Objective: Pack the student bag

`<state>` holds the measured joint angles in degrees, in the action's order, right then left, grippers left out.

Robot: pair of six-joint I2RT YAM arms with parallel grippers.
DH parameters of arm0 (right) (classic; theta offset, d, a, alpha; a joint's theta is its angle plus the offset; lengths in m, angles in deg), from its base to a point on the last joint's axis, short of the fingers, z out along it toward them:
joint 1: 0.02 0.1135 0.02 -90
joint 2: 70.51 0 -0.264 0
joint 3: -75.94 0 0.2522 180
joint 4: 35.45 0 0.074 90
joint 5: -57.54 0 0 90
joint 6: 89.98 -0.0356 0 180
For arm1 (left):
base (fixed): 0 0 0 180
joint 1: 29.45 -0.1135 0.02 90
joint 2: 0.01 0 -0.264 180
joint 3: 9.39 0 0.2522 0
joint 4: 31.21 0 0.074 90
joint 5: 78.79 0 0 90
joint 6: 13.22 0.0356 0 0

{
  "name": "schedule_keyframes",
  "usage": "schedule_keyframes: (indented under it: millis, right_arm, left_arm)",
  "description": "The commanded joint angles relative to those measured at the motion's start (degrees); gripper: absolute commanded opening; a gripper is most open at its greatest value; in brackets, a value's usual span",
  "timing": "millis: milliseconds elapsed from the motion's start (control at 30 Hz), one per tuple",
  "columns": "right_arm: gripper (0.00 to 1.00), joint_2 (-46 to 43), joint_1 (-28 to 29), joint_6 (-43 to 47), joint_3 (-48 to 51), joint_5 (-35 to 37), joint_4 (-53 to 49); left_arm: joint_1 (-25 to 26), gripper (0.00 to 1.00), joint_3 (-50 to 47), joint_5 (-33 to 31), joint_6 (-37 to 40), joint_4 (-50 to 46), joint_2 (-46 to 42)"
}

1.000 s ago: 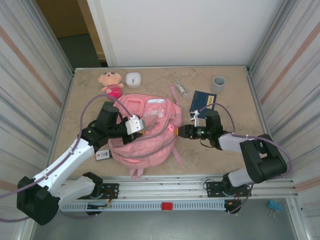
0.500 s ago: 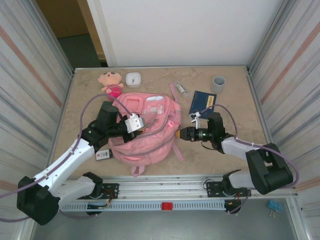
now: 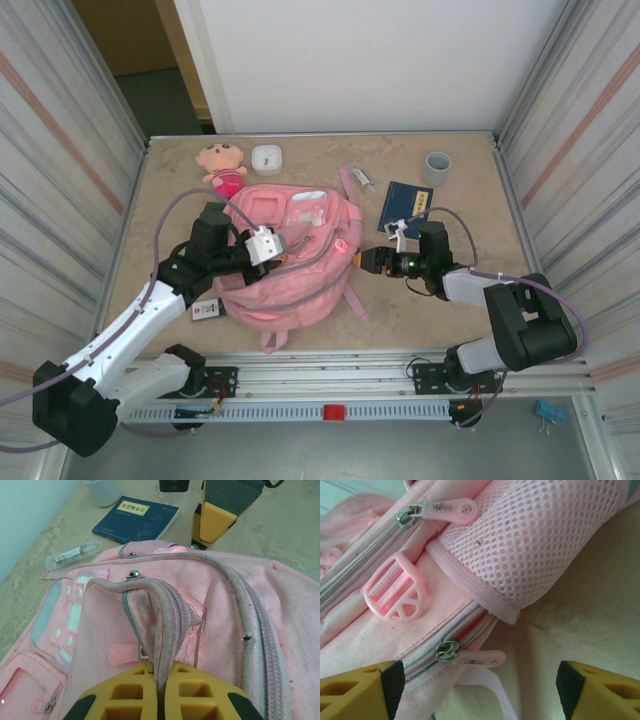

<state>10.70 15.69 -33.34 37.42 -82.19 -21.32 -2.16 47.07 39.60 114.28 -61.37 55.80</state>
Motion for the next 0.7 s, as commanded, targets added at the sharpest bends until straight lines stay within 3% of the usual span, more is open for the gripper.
schedule_keyframes:
  millis: [0,200,600,667]
  right_arm:
    - [0.83,2.87,0.03,0.96,-2.34,-3.3,3.11]
    - [0.79,8.93,0.44,-3.35,-4.06,-9.66,11.78]
    - [0.31,7.19,1.91,-3.55,-1.51,-10.98,11.6]
    - [0.27,6.91,1.96,-3.55,-1.53,-10.95,10.98]
  left_arm:
    - [-0.64,0.0,1.19,3.16,-0.45,5.11,-2.39]
    - [-0.67,0.0,1.07,3.34,-0.85,5.85,-2.38]
    - [-1.44,0.0,0.29,2.24,-1.43,7.04,-3.29]
    - [-1.43,0.0,0.2,1.81,-1.54,7.28,-3.31]
